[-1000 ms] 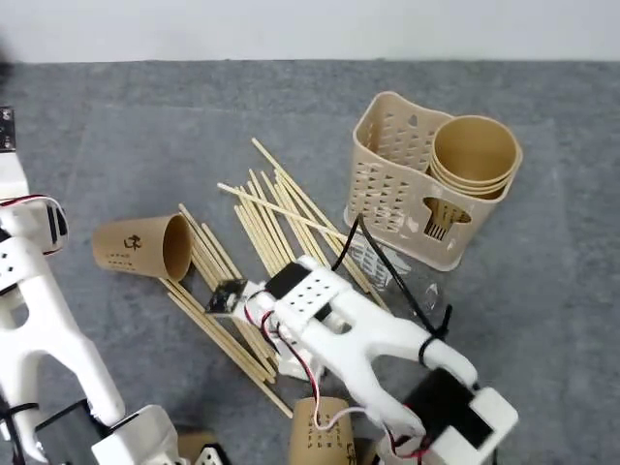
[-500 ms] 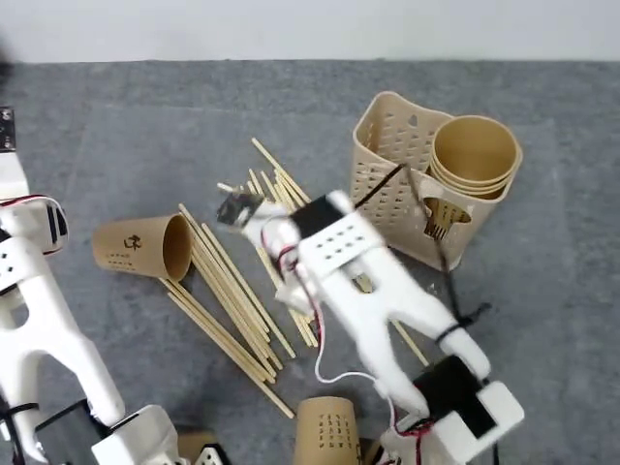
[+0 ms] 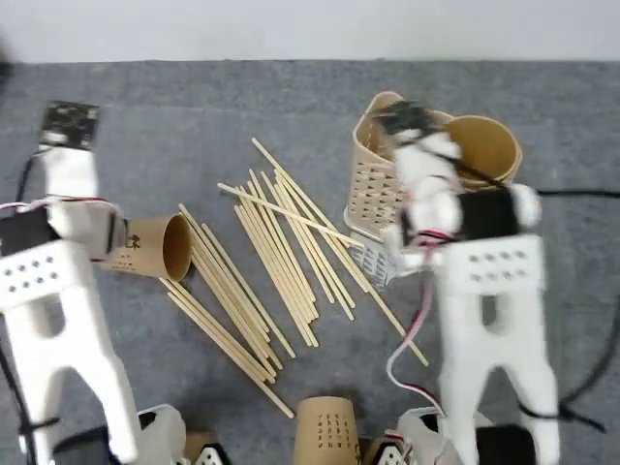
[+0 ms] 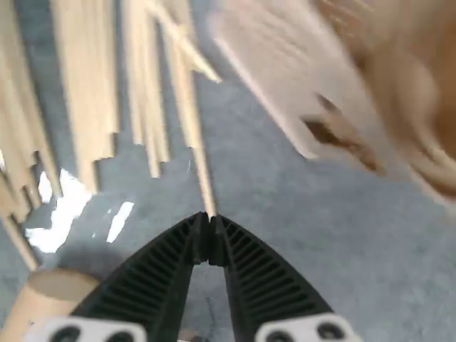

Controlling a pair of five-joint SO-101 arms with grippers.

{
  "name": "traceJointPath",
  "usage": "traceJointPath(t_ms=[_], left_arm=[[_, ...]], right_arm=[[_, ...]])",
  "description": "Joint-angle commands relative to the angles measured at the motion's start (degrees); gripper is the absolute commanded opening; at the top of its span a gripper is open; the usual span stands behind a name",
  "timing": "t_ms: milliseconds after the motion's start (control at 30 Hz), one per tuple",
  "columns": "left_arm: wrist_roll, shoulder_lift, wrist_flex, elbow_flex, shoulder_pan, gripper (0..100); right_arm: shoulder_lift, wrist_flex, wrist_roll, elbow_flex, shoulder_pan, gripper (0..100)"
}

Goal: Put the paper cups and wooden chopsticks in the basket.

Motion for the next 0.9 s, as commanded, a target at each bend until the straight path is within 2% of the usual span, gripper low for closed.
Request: traceJointPath(t_ms=[0, 133, 367, 667, 767, 867], left_arm=[[-1.7, -8.5, 4.0, 1.4, 9.1, 16], [-2.5, -14.8, 6.9, 6.5, 20.8, 16], [-2.3, -18.5, 8.8, 14.1, 41.8, 16], [4.1, -18.6, 12.7, 15.5, 66.4, 18], [7.0, -18.6, 13.5, 15.5, 71.6, 22], [7.5, -18.6, 13.4, 15.5, 73.8, 23]], right_arm=[[-5.3, 2.4, -0.7, -1.8, 8.3, 1.0], [-8.6, 2.2, -0.4, 2.0, 17.3, 1.0], [-13.3, 2.2, -0.4, 6.2, 27.0, 1.0], [-16.3, -1.4, -0.4, 11.7, 38.6, 1.0], [-16.3, -3.0, -0.4, 13.5, 43.9, 1.0], [-16.3, -4.2, -0.8, 13.9, 48.2, 1.0]])
